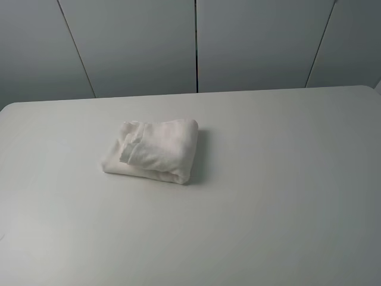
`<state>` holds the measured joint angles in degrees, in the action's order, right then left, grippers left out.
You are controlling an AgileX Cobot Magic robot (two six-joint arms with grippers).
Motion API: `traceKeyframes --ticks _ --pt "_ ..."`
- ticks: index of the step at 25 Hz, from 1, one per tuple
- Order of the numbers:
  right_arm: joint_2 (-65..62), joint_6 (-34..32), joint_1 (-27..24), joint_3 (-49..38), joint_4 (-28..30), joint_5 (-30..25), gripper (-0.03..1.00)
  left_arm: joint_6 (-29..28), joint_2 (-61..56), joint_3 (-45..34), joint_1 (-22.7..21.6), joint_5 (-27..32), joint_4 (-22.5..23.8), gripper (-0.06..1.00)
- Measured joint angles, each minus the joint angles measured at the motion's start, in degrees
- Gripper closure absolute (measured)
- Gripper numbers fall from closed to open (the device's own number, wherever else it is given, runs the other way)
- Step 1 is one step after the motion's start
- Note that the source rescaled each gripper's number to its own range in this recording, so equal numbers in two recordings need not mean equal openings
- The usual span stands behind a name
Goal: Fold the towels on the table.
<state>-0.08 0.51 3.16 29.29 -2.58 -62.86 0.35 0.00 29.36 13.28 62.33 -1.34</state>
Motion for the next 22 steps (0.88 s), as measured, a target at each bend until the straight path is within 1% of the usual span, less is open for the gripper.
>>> traceKeyframes --ticks 22 --pt "0.00 -0.11 0.00 0.00 0.00 0.00 -0.03 0.00 0.00 0.00 0.00 0.00 0.00 -0.06"
